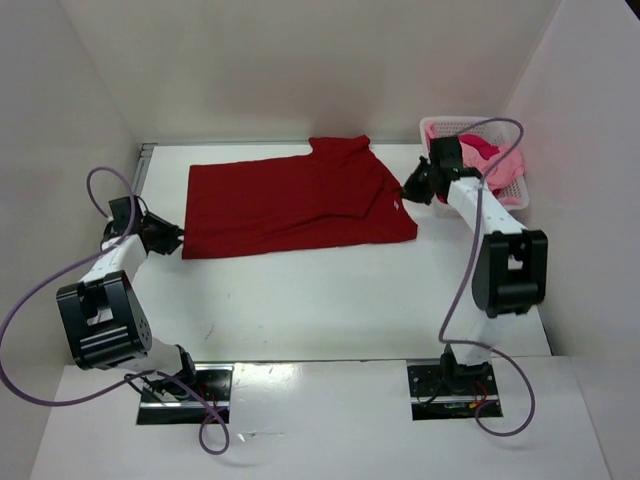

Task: Fold and stack the t-shirts
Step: Fold the flattened tshirt in 1/3 of the way

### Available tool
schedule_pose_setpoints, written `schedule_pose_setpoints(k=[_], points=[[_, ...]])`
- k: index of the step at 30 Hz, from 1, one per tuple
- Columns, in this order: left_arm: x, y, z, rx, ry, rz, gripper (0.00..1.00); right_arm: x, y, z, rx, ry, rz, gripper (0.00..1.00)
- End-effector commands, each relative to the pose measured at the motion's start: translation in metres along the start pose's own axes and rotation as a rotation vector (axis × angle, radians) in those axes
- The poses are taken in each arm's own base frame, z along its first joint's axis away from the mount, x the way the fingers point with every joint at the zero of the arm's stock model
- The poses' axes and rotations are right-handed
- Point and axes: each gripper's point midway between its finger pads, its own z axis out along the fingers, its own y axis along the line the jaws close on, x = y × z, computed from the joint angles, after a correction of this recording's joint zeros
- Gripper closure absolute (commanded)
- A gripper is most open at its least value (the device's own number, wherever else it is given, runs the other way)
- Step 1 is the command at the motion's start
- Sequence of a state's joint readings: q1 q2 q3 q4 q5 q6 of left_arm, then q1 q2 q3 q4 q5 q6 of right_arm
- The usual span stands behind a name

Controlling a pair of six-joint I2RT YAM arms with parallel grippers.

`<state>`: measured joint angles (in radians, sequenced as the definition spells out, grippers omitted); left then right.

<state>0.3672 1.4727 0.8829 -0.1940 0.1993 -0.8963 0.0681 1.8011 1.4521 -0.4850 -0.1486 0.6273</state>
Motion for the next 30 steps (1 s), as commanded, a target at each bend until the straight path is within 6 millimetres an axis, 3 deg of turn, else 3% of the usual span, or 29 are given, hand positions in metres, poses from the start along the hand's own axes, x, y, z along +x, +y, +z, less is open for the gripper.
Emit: schedule_pose_setpoints(k=[1, 3, 4, 8, 11, 17, 22, 24, 25, 28, 30], points=[[0.023, 0.025, 0.004, -0.039, 0.061, -0.027, 0.59, 0.024, -0.030, -0.019, 0.048, -0.062, -0.003, 1.00], [0.022, 0.033, 0.002, -0.058, 0.049, -0.027, 0.52, 0.031, -0.053, -0.019, 0.114, -0.081, 0.016, 1.00], [0.023, 0.043, 0.005, -0.078, 0.055, -0.044, 0.48, 0.040, -0.067, -0.019, 0.146, -0.068, 0.026, 0.91], [0.029, 0.046, 0.016, -0.077, 0.084, -0.076, 0.46, 0.053, -0.088, -0.004, 0.206, -0.046, 0.029, 0.62], [0.035, 0.056, 0.026, -0.101, 0.106, -0.095, 0.48, 0.059, -0.095, 0.007, 0.221, -0.028, 0.041, 0.60], [0.029, 0.053, 0.035, -0.096, 0.101, -0.093, 0.80, 0.064, -0.105, 0.023, 0.258, -0.022, 0.082, 0.56], [0.032, 0.056, 0.043, -0.104, 0.125, -0.100, 0.97, 0.075, -0.108, 0.042, 0.291, -0.009, 0.090, 0.55], [0.029, 0.057, 0.045, -0.110, 0.119, -0.090, 1.00, 0.077, -0.110, 0.047, 0.300, 0.000, 0.102, 0.63], [0.031, 0.059, 0.044, -0.117, 0.126, -0.082, 1.00, 0.079, -0.114, 0.047, 0.315, 0.000, 0.101, 0.75], [0.030, 0.059, 0.041, -0.123, 0.121, -0.071, 1.00, 0.085, -0.119, 0.038, 0.337, -0.002, 0.123, 0.99], [0.032, 0.060, 0.038, -0.128, 0.127, -0.064, 1.00, 0.091, -0.121, 0.025, 0.337, 0.002, 0.138, 1.00]])
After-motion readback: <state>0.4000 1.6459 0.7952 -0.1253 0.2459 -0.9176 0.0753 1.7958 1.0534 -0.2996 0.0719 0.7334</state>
